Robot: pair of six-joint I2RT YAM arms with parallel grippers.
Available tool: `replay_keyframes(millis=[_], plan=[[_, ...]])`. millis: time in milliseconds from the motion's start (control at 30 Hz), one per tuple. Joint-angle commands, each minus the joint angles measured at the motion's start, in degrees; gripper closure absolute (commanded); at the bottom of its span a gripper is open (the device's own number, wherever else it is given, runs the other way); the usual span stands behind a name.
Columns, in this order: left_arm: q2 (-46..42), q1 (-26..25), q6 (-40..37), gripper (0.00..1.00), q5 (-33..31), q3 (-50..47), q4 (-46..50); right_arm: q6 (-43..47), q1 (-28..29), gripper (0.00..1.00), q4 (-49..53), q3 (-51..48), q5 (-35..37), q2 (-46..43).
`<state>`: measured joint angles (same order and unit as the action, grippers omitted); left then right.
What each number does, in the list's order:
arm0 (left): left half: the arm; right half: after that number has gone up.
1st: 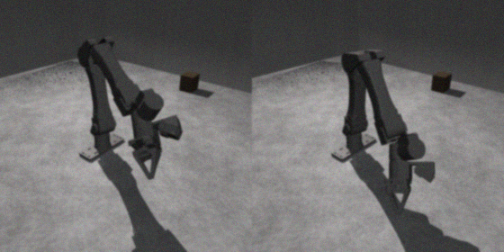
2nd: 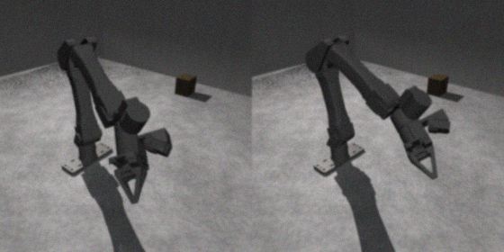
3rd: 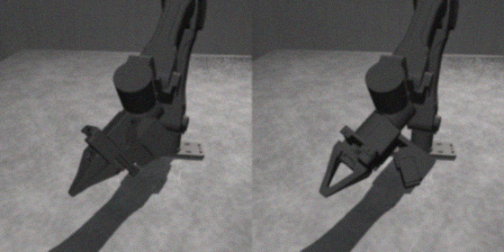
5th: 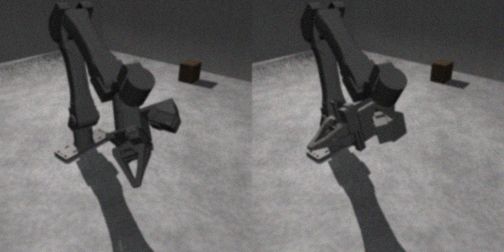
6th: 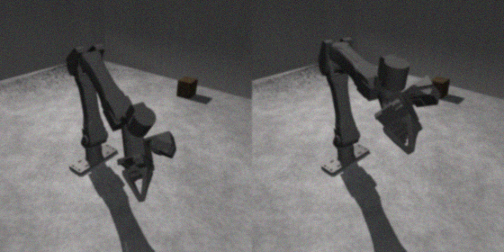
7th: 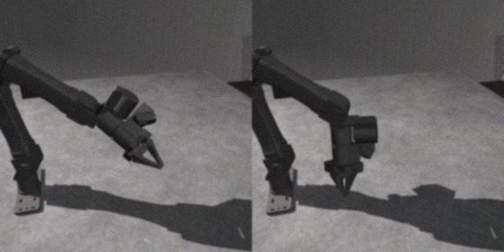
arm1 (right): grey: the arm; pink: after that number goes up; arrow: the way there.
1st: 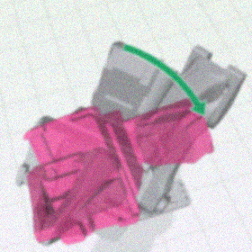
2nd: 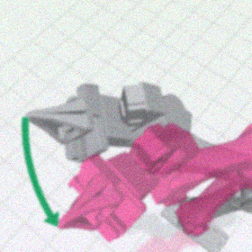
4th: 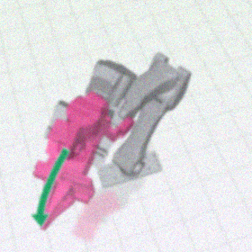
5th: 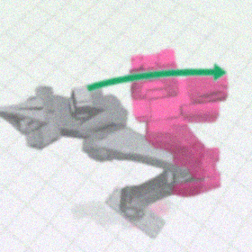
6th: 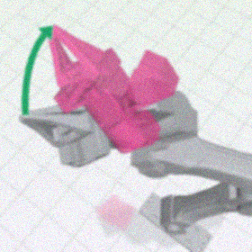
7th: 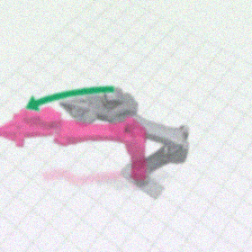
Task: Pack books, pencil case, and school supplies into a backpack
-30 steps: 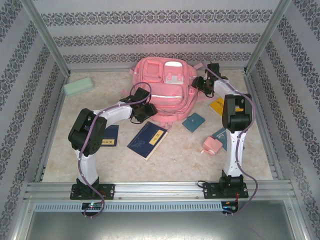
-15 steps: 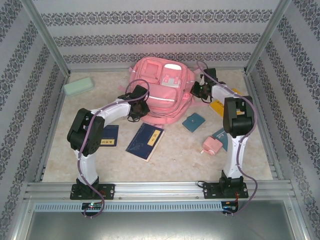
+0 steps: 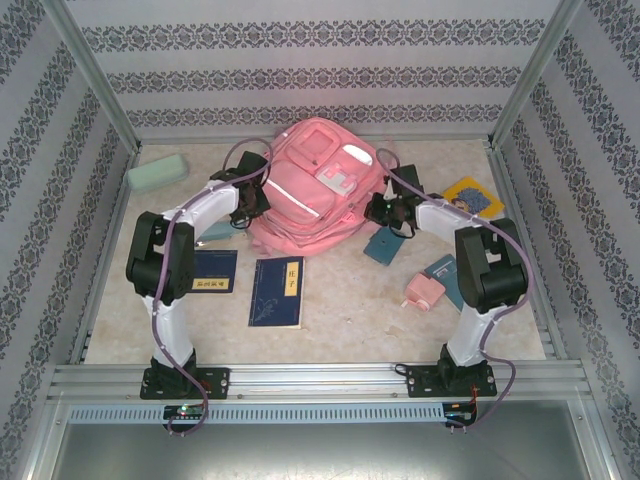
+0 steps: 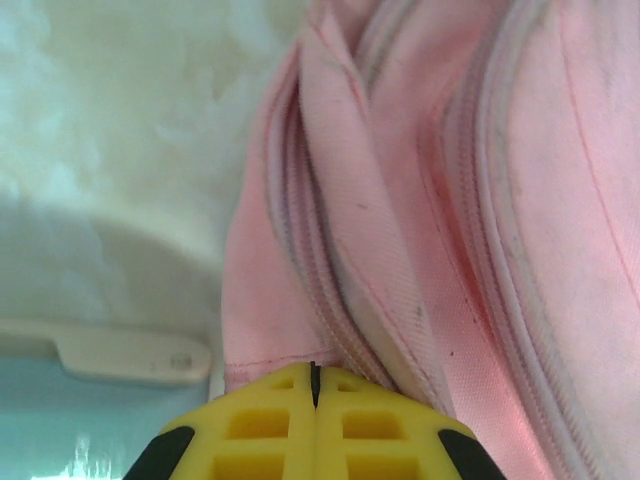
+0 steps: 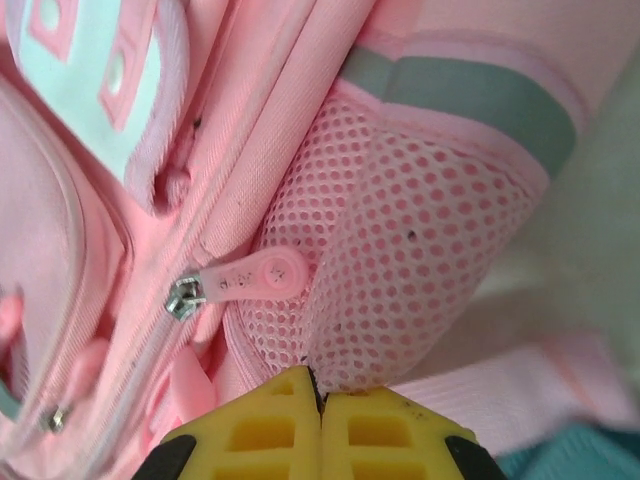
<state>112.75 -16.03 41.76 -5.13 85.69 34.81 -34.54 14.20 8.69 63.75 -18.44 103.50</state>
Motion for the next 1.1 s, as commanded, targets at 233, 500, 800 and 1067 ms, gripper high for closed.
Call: replay_keyframes(millis=[233,500,800,1067], plan=[[12.3,1.3,-9.9,0.93,1.0,19.7,1.8,-4.7,7.6,1.0,-3.0,-1.1,-0.8,-2.4],[5.6,1.3,-9.6,0.4,4.5,14.8,-0.2,-7.7,8.0,0.82,-0.9,3.7,-1.9,-0.8],[-12.7,-3.7,-4.9,0.34,6.9,-7.3,-10.3,-13.4,5.3,0.49,-1.6,-2.9,-2.1,-2.9],[-18.8,-16.7,-8.4,0.34,-0.7,-17.9,-18.3,-22.4,1.9,0.46,-10.9,-6.6,-4.0,0.1]])
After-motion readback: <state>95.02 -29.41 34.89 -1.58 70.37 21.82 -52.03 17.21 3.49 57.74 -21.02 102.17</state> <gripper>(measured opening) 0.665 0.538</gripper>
